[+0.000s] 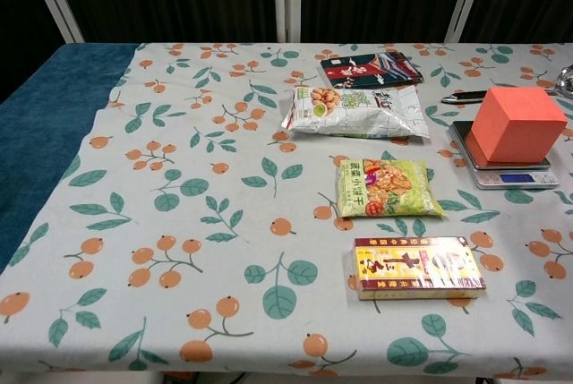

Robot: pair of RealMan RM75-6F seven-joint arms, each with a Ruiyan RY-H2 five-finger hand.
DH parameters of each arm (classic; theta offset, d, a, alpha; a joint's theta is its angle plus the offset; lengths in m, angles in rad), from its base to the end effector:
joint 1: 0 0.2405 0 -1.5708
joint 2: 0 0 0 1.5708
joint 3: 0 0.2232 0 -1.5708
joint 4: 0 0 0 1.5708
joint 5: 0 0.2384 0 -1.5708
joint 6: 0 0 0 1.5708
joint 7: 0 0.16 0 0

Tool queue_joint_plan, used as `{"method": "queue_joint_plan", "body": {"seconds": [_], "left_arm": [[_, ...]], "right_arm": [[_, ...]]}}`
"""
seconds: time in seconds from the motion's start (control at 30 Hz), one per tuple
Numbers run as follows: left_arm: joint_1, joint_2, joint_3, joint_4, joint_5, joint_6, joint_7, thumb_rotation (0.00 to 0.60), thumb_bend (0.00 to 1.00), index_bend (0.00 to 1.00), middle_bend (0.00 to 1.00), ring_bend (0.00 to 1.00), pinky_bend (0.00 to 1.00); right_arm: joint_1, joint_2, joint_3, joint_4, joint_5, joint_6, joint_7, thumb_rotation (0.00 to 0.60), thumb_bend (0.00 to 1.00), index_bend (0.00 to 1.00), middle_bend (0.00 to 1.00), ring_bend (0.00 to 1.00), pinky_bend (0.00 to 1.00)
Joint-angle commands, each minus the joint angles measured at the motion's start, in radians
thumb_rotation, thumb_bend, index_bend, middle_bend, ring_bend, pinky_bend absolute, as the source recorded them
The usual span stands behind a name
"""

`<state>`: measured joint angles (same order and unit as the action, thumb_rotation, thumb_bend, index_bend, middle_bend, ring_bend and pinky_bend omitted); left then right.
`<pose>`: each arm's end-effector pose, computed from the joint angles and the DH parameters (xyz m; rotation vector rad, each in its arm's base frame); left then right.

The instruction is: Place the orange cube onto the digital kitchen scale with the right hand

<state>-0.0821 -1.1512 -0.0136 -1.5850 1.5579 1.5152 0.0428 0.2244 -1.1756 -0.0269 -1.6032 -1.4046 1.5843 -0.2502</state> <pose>-0.2880 0.1873 0.1070 -1.4471 -0.8564 -0.9022 -0.2746 -0.2179 0.1111 1.4247 -0.6836 0.8097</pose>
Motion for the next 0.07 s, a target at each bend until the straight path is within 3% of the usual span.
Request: {"method": "queue_joint_plan", "body": {"seconds": [0.03, 0.07], "left_arm": [[-0.003, 0.001, -0.002, -0.003, -0.001, -0.003, 0.008, 0.6, 0.07, 0.08, 0.05, 0.0, 0.0], [-0.005, 0.002, -0.003, -0.004, -0.001, -0.005, 0.013, 0.6, 0.07, 0.08, 0.05, 0.0, 0.0]], "right_arm": [[-0.094, -0.085, -0.029, 0.201, -0.044, 0.069, 0.154, 0.6, 0.01, 0.0, 0.0, 0.0, 0.0], [-0.102, -0.097, -0.032, 0.229, -0.046, 0.063, 0.169, 0.6, 0.01, 0.0, 0.0, 0.0, 0.0]]}}
